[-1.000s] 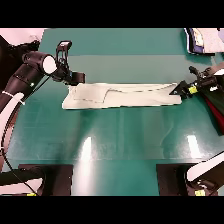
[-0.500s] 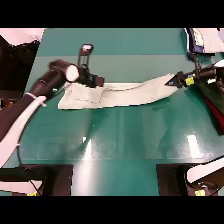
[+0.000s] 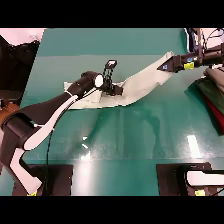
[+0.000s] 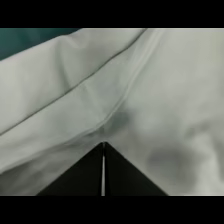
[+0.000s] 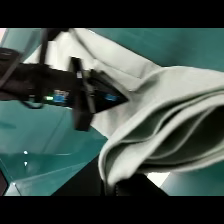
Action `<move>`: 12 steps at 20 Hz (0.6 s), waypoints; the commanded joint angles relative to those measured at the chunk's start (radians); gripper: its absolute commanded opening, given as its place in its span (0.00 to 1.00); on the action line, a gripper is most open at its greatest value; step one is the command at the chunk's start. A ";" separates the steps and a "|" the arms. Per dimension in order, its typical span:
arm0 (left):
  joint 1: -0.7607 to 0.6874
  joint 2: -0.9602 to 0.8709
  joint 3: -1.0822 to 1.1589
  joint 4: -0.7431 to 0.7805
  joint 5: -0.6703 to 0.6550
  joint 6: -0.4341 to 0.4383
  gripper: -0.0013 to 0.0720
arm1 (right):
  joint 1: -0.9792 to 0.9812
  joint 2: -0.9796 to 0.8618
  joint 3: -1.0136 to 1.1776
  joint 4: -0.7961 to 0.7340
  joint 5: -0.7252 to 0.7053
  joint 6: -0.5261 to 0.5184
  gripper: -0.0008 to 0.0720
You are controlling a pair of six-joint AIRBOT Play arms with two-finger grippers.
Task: Fold the shirts.
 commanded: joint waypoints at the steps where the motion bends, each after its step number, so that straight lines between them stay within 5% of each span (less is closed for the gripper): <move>1: -0.005 -0.037 0.023 -0.025 -0.014 0.010 0.06 | 0.075 0.045 0.001 -0.002 -0.016 0.003 0.03; 7: 0.047 0.031 0.132 0.002 -0.156 0.095 0.05 | 0.177 0.044 0.052 -0.003 -0.024 0.023 0.03; 12: 0.234 0.219 0.132 0.039 -0.241 0.096 0.06 | 0.303 -0.014 0.200 -0.003 -0.090 0.050 0.03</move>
